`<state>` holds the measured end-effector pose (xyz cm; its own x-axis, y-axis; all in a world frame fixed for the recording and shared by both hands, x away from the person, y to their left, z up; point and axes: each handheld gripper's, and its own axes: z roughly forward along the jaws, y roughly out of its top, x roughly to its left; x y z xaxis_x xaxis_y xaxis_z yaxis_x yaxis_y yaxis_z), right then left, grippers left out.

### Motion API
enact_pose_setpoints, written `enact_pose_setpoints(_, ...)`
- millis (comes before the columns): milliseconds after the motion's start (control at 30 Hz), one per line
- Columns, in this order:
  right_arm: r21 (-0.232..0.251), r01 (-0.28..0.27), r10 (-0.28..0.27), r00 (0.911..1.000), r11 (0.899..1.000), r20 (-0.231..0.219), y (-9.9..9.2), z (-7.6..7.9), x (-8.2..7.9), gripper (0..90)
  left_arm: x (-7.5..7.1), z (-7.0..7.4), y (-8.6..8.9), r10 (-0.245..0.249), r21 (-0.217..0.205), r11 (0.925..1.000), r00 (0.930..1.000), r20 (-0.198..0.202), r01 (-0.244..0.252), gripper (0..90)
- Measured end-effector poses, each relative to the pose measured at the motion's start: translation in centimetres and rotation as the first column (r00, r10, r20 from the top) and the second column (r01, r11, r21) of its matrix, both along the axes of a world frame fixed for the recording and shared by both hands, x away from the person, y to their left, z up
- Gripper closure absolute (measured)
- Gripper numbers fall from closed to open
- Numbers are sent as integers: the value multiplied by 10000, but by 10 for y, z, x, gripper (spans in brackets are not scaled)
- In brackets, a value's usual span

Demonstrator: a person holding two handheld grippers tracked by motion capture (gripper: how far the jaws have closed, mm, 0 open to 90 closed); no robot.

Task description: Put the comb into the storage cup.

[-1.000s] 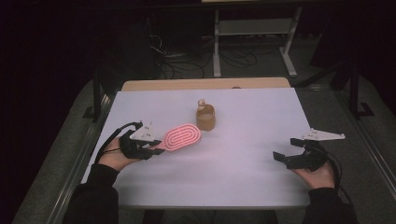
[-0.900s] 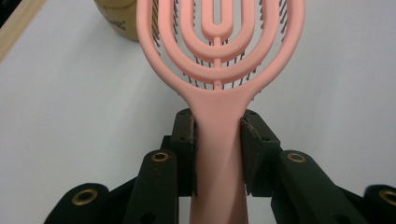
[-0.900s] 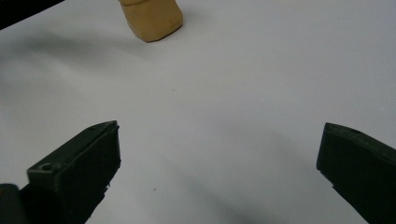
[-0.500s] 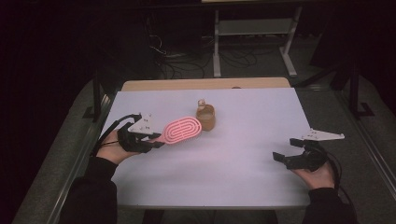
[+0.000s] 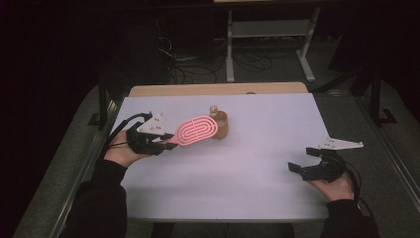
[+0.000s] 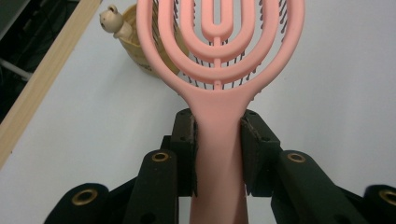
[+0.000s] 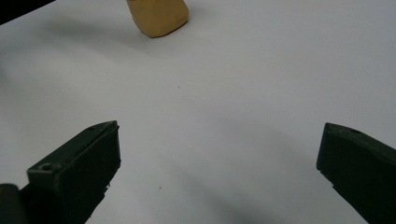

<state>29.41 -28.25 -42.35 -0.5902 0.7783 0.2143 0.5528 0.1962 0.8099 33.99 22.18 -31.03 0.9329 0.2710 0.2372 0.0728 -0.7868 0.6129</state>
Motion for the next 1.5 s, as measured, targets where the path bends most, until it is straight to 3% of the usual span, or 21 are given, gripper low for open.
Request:
enact_pose_setpoints(400,64,-144,143,9998,9999,153,5,6,-2,0,3,11,-12,-129,-9,9999,9998,176,129,701)
enact_pose_setpoints(633,61,-350,348,9989,9994,319,12,19,0,0,9,13,-24,-286,65,9996,9987,422,283,701)
enact_pose_setpoints(967,-52,-738,740,9951,9973,657,26,49,9,0,12,15,-30,-232,-363,9990,9982,562,252,701)
enact_pose_setpoints(1233,-78,-931,933,9945,9956,475,40,71,20,0,16,19,-29,89,-634,9980,9971,762,-40,701)
enact_pose_setpoints(1500,-148,-1217,1224,9906,9925,615,54,93,26,0,15,22,-27,307,-794,9966,9952,931,-233,701)
